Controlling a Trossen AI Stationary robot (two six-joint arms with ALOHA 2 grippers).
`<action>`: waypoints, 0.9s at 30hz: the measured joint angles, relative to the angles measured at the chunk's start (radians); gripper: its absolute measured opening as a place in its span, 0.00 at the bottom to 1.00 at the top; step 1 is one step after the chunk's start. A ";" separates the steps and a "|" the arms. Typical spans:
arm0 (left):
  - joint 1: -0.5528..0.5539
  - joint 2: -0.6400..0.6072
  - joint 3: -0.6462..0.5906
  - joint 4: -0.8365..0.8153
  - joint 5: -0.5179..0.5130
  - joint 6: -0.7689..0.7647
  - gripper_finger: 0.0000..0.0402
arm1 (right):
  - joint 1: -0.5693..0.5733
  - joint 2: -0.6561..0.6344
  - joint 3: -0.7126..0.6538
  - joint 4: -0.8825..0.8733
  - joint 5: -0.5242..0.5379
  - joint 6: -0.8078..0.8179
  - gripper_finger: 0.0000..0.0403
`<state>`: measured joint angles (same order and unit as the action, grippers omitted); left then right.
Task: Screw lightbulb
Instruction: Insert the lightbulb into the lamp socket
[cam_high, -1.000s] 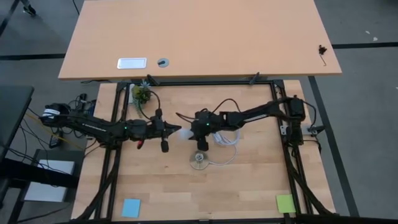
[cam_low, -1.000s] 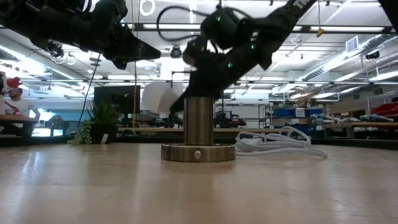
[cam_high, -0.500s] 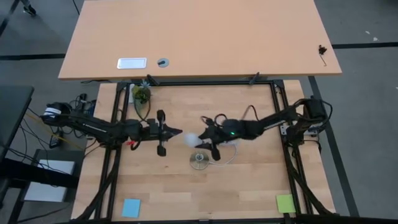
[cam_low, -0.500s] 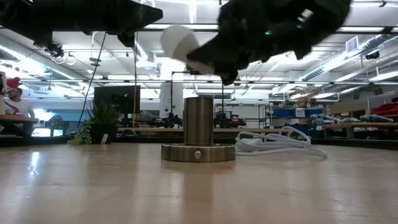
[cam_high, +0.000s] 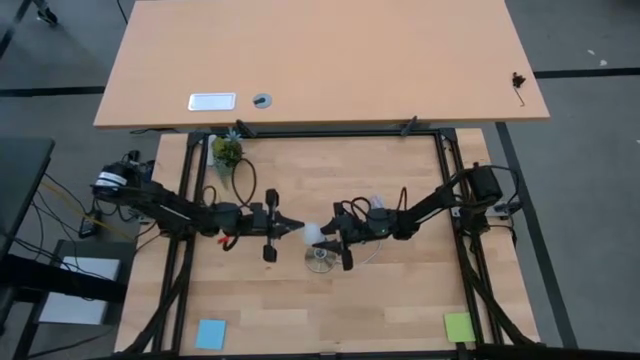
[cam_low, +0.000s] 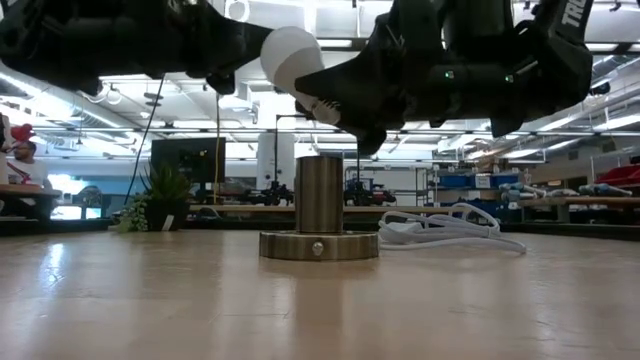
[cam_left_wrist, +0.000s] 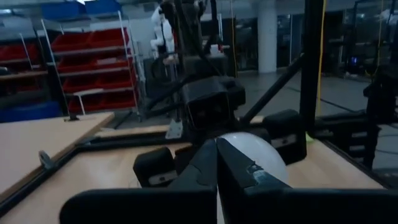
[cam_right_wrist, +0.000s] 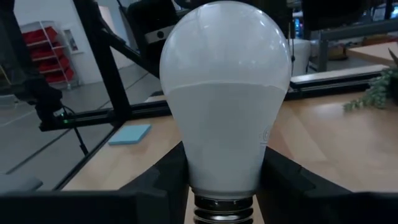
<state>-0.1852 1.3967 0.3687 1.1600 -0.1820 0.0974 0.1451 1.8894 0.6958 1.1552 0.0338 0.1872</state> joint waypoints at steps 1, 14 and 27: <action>0.000 0.005 0.000 0.017 0.000 0.001 0.00 | 0.000 0.001 0.001 0.001 0.000 0.000 0.38; 0.000 0.006 0.036 0.084 0.063 0.001 0.00 | 0.019 0.002 0.001 0.080 0.000 -0.069 0.39; -0.008 0.007 0.042 0.063 0.124 -0.011 0.00 | 0.071 0.002 -0.035 0.148 0.112 -0.161 0.38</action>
<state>-0.1928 1.4033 0.4110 1.2231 -0.0585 0.0865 0.2164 1.8915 0.6605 1.3031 0.1455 0.0266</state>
